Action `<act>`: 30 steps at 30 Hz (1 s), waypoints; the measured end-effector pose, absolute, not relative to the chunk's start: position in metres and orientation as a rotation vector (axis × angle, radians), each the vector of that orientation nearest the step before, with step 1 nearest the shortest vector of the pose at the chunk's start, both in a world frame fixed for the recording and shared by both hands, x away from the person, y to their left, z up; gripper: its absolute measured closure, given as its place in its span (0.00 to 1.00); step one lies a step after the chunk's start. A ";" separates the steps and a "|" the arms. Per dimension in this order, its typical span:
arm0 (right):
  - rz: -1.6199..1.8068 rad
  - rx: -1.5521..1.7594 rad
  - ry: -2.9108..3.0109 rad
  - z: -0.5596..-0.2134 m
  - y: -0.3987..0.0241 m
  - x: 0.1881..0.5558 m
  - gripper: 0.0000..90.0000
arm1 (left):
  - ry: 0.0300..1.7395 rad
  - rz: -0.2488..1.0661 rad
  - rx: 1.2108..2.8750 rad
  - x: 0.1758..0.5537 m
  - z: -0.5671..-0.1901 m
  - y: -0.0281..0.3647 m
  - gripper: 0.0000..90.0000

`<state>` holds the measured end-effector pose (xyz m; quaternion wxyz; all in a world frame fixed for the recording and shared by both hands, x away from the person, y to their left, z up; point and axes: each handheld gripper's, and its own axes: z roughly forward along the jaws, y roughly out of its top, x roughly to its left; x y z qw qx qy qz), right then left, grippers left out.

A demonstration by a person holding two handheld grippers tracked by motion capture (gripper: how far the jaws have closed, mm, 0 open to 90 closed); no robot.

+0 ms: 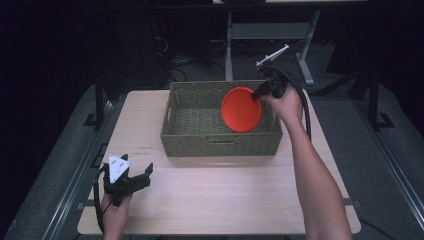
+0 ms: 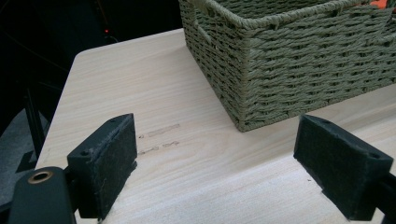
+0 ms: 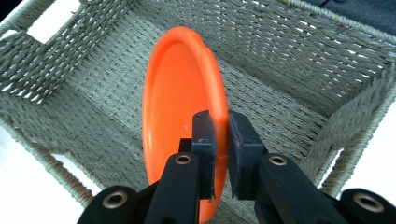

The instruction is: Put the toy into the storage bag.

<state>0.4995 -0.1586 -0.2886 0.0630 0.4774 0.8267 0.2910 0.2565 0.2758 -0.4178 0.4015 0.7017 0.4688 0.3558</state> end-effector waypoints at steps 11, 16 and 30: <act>0.866 1.475 2.525 -0.313 -0.156 0.506 0.91 | 1.184 0.900 1.774 0.256 -0.418 0.276 0.14; 0.845 1.495 2.538 -0.325 -0.155 0.508 0.91 | 1.188 0.898 1.766 0.256 -0.418 0.276 0.14; 0.835 1.568 2.545 -0.351 -0.163 0.510 0.90 | 1.190 0.897 1.759 0.256 -0.418 0.276 0.14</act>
